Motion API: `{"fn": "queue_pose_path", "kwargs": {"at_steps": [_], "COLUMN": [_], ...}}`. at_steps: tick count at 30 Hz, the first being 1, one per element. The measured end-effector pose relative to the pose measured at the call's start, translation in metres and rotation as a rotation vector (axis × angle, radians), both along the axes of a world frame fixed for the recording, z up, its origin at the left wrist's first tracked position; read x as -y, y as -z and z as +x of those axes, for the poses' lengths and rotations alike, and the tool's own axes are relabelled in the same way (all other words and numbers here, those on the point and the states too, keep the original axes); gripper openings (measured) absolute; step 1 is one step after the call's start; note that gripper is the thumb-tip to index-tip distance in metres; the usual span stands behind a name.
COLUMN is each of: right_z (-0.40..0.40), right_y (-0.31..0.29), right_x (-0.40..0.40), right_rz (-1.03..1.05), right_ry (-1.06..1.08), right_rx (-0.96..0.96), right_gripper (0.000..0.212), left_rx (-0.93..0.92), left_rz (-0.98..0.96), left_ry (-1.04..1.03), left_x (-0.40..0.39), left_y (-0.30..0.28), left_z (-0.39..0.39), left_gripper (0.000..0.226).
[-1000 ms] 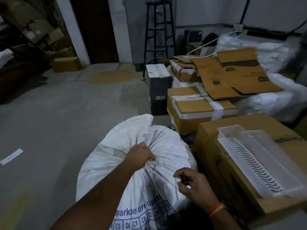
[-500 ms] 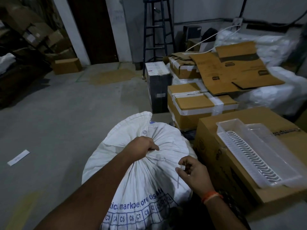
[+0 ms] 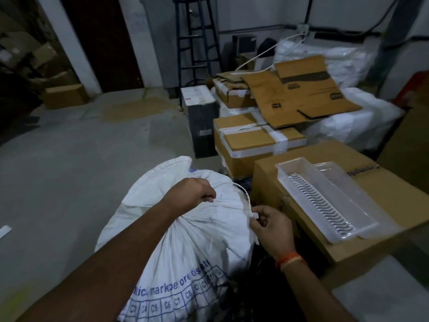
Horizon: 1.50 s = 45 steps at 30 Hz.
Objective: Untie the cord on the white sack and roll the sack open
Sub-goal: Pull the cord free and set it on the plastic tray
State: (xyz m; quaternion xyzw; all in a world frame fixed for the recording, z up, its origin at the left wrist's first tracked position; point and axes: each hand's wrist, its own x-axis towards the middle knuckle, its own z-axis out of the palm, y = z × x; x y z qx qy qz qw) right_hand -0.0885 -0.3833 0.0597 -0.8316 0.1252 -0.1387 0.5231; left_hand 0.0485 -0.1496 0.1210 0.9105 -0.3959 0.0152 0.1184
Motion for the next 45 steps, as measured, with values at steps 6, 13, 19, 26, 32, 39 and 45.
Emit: {"fn": "queue_pose_path", "kwargs": {"at_steps": [6,13,19,26,32,39,45], "right_z": [-0.016,0.005,0.029,0.043,0.048,0.025,0.005], "right_y": [-0.061,-0.081,-0.055,-0.038,-0.013,-0.028,-0.023], "right_x": [0.062,0.156,0.192,0.197,0.199,0.206,0.233], "right_rz": [-0.18,-0.43,-0.675,-0.789,-0.859,-0.692,-0.594], "right_ry": [0.19,0.281,0.31,0.334,0.344,0.306,0.465], "right_rx": [0.046,-0.044,-0.361,-0.451,-0.441,-0.315,-0.19], "right_gripper": [0.012,0.016,0.014,0.011,0.009,0.024,0.01], "left_rx": [-0.005,-0.117,-0.12,-0.041,-0.045,-0.066,-0.081], "left_rz": [-0.334,-0.406,-0.076,0.36,0.363,0.246,0.121], "left_ry": [-0.055,-0.245,-0.237,-0.174,-0.142,-0.126,-0.098], "left_x": [0.089,0.21,0.266,0.317,0.326,0.314,0.303], "left_y": [-0.015,-0.029,-0.027,-0.009,0.0,-0.002,-0.004], "left_z": [0.002,0.006,0.01,0.023,0.03,0.029,0.026], "left_gripper": [0.013,0.015,0.018,0.054,0.043,0.026,0.015]}}
